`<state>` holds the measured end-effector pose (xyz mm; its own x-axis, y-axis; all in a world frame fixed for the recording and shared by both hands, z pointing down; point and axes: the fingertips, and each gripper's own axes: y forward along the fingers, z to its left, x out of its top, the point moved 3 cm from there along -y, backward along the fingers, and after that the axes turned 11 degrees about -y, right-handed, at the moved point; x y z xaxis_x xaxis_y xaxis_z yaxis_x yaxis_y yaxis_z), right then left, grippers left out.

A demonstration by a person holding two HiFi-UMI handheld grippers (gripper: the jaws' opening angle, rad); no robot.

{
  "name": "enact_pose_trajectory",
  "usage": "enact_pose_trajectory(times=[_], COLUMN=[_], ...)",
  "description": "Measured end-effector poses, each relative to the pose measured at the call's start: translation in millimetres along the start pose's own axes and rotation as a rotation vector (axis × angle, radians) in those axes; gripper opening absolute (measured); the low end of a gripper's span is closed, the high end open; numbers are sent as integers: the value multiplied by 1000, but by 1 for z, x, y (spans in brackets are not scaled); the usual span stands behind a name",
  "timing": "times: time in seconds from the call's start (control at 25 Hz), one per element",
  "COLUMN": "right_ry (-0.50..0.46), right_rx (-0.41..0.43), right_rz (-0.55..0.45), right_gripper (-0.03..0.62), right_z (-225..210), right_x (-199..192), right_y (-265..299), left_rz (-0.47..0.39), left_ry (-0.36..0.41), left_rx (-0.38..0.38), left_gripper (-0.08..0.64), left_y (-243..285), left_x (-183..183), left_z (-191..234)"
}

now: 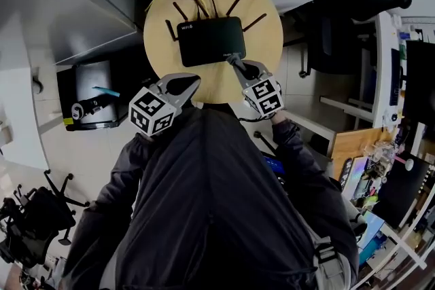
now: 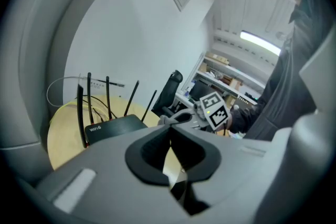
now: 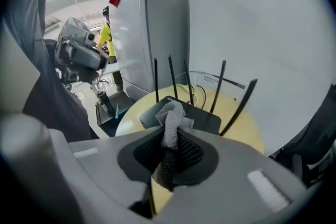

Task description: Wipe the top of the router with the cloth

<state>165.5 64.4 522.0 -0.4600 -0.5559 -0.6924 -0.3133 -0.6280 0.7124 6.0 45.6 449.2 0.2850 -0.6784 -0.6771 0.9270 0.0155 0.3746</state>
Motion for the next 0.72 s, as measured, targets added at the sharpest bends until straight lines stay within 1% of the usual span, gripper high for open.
enact_pose_trajectory(times=[0.16, 0.36, 0.56, 0.72], right_ry=[5, 8, -6, -4], right_rx=[19, 46, 73, 71], right_rz=[-66, -122, -131, -128], right_gripper=[32, 32, 32, 31], right_z=[31, 57, 72, 74], right_x=[39, 73, 82, 83], right_y=[-16, -25, -26, -28], left_rz=[-6, -17, -14, -5], left_ry=[16, 16, 19, 19], left_rx=[-22, -30, -47, -60], left_gripper=[0, 0, 0, 0], left_y=[-7, -17, -18, -16], left_x=[-3, -6, -10, -10], left_z=[0, 5, 3, 1])
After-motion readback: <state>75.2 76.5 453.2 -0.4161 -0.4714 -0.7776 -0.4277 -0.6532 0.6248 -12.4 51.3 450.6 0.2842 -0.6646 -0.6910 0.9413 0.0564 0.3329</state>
